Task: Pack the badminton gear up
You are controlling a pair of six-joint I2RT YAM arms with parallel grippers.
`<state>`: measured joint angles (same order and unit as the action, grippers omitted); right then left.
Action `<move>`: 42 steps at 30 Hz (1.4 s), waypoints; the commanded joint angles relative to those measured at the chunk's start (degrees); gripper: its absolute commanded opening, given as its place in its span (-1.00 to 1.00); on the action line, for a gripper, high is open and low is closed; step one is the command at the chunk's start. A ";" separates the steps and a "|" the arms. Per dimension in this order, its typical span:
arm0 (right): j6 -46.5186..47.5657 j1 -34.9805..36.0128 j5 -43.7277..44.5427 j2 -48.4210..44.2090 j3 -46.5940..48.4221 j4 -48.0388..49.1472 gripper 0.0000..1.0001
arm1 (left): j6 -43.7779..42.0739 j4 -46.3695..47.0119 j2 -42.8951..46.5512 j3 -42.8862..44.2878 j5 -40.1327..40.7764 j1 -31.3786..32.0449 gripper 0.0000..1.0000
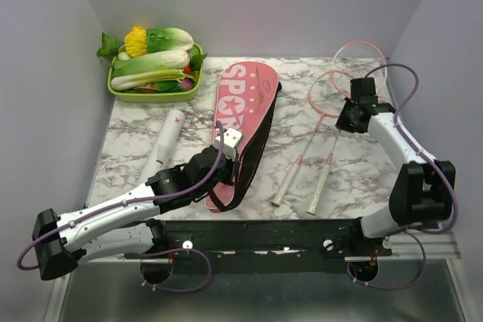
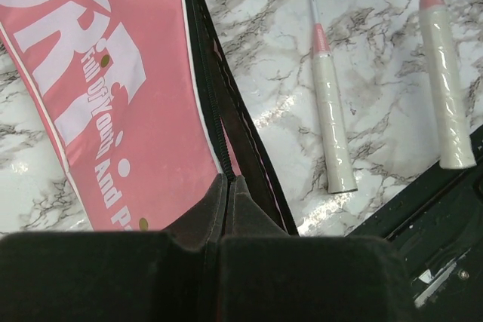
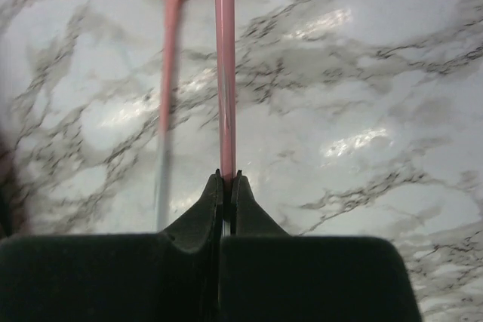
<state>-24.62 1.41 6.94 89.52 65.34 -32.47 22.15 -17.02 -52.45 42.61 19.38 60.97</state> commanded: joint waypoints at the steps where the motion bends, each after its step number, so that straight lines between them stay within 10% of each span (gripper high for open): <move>1: 1.77 7.89 -1.23 -8.55 -3.55 -4.88 -0.99 | -1.06 1.19 -1.69 2.91 3.12 -0.24 -1.00; 22: -2.45 28.82 -5.36 -28.08 -17.97 -17.10 -0.99 | 2.10 3.74 -5.56 5.91 8.66 -0.85 -1.00; 42: -10.36 44.64 -1.31 -17.45 -14.11 -13.95 -0.99 | 3.86 4.45 -3.98 1.16 7.70 -0.85 -1.00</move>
<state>-32.53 45.17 5.30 70.46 47.88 -51.13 24.97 -14.57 -57.87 45.50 26.57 60.34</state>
